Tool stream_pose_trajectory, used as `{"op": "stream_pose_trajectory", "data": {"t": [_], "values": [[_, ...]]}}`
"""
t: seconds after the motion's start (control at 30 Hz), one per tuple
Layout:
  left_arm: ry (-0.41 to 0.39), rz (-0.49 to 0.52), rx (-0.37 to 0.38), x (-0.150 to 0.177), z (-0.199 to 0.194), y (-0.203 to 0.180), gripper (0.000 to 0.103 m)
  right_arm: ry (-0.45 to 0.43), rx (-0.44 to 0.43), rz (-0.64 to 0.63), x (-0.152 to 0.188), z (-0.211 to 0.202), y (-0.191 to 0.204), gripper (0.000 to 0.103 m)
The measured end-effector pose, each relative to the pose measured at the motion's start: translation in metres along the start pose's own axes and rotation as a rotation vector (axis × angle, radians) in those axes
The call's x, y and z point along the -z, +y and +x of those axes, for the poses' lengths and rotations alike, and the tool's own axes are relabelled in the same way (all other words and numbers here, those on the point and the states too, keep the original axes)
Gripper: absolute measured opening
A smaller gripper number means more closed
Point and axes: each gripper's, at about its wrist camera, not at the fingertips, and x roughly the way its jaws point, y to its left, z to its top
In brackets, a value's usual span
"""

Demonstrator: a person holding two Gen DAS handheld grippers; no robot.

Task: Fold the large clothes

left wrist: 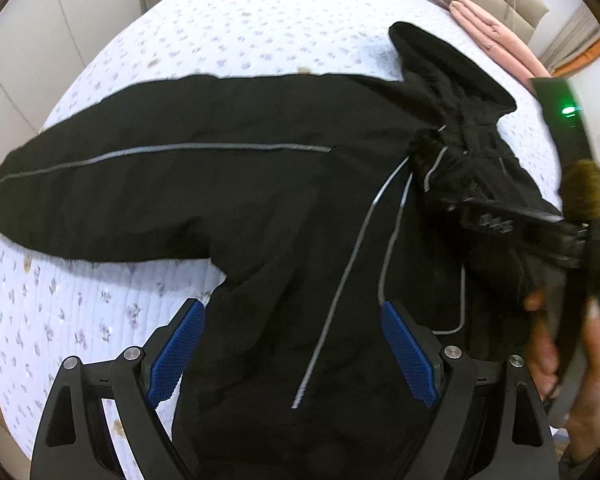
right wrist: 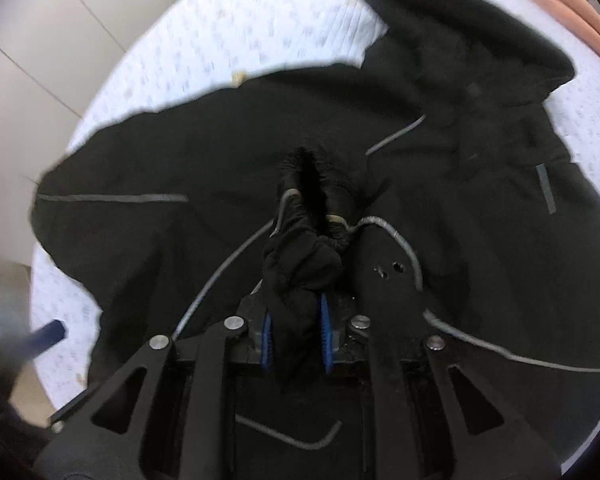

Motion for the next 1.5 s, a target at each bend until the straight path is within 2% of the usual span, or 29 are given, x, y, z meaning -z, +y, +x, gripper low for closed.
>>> {"op": "stream_pose_trajectory", "data": {"t": [0.07,0.17,0.23,0.27,0.33,0.43,0.47,0.53,0.63,0.67,0.7,0.73,0.77,0.83,0.9,0.97,1.0,1.1,1.23,1.27,1.33,1.5], "values": [[0.008,-0.003,-0.001,0.002,0.004,0.004,0.09,0.042,0.027,-0.015,0.003,0.018,0.006,0.025],[0.021,-0.014,0.005,0.002,0.01,0.007,0.09,0.036,0.044,-0.037,0.003,0.022,0.013,0.033],[0.024,-0.016,0.01,0.0,0.011,0.006,0.09,0.058,0.002,-0.038,0.001,0.022,0.014,0.045],[0.022,-0.013,0.012,-0.001,0.01,0.005,0.09,0.067,-0.026,-0.037,0.0,0.018,0.015,0.046],[0.014,-0.003,0.02,-0.006,0.009,0.002,0.09,0.049,-0.095,-0.035,0.001,-0.007,0.01,0.047],[0.0,0.021,0.037,-0.017,0.008,-0.007,0.09,-0.041,-0.129,-0.013,0.014,-0.06,-0.014,0.056],[-0.005,0.026,0.049,-0.02,0.008,-0.011,0.09,-0.07,-0.119,0.006,0.018,-0.074,-0.025,0.058],[-0.016,0.037,0.074,-0.028,0.009,-0.019,0.09,-0.127,-0.028,0.078,0.028,-0.099,-0.063,0.06],[-0.031,0.053,0.127,-0.04,0.016,-0.035,0.09,-0.145,0.197,0.176,0.045,-0.104,-0.118,0.056],[-0.032,0.054,0.144,-0.044,0.019,-0.041,0.09,-0.126,0.229,0.205,0.05,-0.098,-0.132,0.043],[-0.031,0.058,0.165,-0.048,0.023,-0.046,0.09,-0.101,0.246,0.24,0.056,-0.087,-0.146,0.035],[-0.029,0.064,0.183,-0.05,0.027,-0.051,0.09,-0.071,0.244,0.271,0.063,-0.072,-0.158,0.021],[-0.025,0.071,0.198,-0.053,0.031,-0.057,0.09,-0.043,0.234,0.286,0.066,-0.059,-0.166,0.019],[-0.019,0.084,0.215,-0.059,0.039,-0.065,0.09,0.028,0.207,0.292,0.071,-0.023,-0.175,0.019],[-0.015,0.099,0.238,-0.066,0.046,-0.073,0.09,-0.002,0.206,0.299,0.068,-0.022,-0.176,0.019],[-0.01,0.111,0.253,-0.07,0.053,-0.078,0.088,0.01,0.183,0.322,0.065,-0.023,-0.18,0.019],[-0.004,0.115,0.257,-0.073,0.058,-0.082,0.086,0.01,0.172,0.328,0.064,-0.023,-0.183,0.019],[0.039,0.119,0.27,-0.081,0.076,-0.088,0.068,0.012,0.154,0.31,0.06,-0.024,-0.192,0.019],[0.078,0.114,0.333,-0.084,0.09,-0.089,0.029,0.011,0.145,0.307,0.062,-0.032,-0.2,0.02],[0.071,0.116,0.343,-0.084,0.089,-0.089,0.024,0.01,0.143,0.309,0.064,-0.034,-0.202,0.02],[0.042,0.129,0.348,-0.084,0.082,-0.09,0.019,0.004,0.139,0.306,0.066,-0.042,-0.201,0.02],[-0.08,0.096,0.376,-0.095,0.038,-0.075,0.018,-0.051,0.129,0.315,0.077,-0.085,-0.202,0.028]]}}
